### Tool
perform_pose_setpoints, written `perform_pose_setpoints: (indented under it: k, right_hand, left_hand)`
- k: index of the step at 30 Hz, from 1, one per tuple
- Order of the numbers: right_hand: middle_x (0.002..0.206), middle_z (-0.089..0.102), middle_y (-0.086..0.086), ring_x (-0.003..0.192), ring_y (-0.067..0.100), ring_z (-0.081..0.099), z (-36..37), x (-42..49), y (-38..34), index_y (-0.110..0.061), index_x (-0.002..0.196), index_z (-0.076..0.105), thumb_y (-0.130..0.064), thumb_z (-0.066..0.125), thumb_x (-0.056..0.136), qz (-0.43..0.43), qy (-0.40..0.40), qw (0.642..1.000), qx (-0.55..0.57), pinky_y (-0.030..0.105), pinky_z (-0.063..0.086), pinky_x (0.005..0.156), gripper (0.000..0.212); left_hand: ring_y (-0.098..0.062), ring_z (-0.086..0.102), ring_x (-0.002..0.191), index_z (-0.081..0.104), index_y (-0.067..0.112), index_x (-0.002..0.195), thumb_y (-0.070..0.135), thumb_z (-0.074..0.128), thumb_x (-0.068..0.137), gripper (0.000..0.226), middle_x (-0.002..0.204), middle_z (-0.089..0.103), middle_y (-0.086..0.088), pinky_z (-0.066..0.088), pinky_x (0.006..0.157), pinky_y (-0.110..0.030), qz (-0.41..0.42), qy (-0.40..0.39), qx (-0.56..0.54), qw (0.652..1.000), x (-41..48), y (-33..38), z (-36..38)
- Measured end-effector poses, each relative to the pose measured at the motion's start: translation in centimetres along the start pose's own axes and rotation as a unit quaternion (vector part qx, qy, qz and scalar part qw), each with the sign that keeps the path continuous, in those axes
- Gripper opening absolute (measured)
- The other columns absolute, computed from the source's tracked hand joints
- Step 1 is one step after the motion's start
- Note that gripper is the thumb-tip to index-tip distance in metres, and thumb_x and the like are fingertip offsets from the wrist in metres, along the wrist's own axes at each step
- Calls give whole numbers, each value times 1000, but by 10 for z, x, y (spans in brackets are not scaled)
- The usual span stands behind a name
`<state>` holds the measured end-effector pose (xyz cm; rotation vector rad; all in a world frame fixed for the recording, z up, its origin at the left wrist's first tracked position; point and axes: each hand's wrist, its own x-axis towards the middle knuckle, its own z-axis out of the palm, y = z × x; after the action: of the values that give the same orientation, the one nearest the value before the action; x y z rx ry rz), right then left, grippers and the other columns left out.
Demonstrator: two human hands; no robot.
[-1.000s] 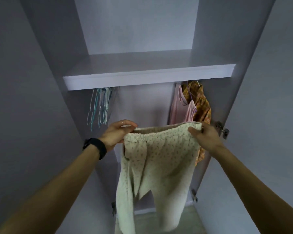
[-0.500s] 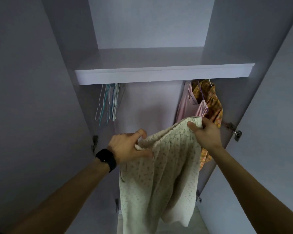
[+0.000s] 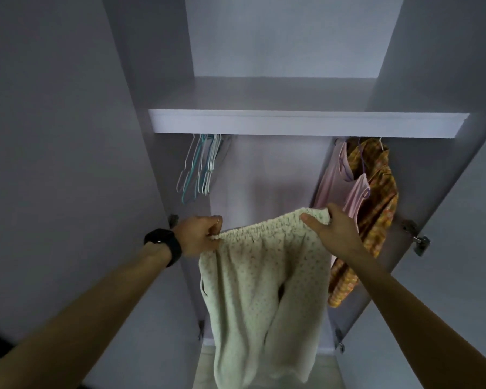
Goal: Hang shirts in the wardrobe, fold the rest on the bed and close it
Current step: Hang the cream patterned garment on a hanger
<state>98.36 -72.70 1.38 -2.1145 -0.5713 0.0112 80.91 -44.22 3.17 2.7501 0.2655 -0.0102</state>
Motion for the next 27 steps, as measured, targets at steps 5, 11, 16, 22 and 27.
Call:
perform_pose_setpoints:
  k: [5,11,16,22,27]
  right_hand:
    - [94,65,16,75,17,59,0,12,-3,-13,99,57,-38,80,83,-1,-105,993,53,21,46,55,38]
    - [85,64,-4,78,17,61,24,25,-37,-20,100,56,-35,81,83,-21,-62,994,90,34,48,72,34]
    - [82,61,-8,69,6,55,64,33,-92,-16,100,59,-19,81,84,-87,-120,978,148,8,40,59,27]
    - [85,61,-3,75,15,57,123,58,-112,-21,90,54,-18,77,84,-74,-201,972,100,32,48,71,23]
    - [99,70,7,71,11,57,171,94,-97,-17,95,64,-12,71,83,-12,-242,969,54,26,46,63,15]
  left_hand:
    - [-21,52,76,45,16,91,24,68,91,25,78,54,1,40,67,-32,-107,-12,-7,994,-3,1,-9]
    - [-12,62,84,56,24,105,39,72,88,28,93,62,5,43,60,-18,-186,140,-163,959,-14,6,-39]
    - [-7,61,81,60,34,113,48,75,84,36,92,63,11,38,60,-10,-185,195,-122,955,-27,19,-66]
    - [-34,60,106,62,20,117,27,49,100,23,119,65,-9,50,82,-38,-228,170,164,945,-37,4,-75]
    - [-26,59,110,58,21,129,14,42,97,36,113,66,-1,44,91,-36,-206,162,416,871,-49,-30,-65]
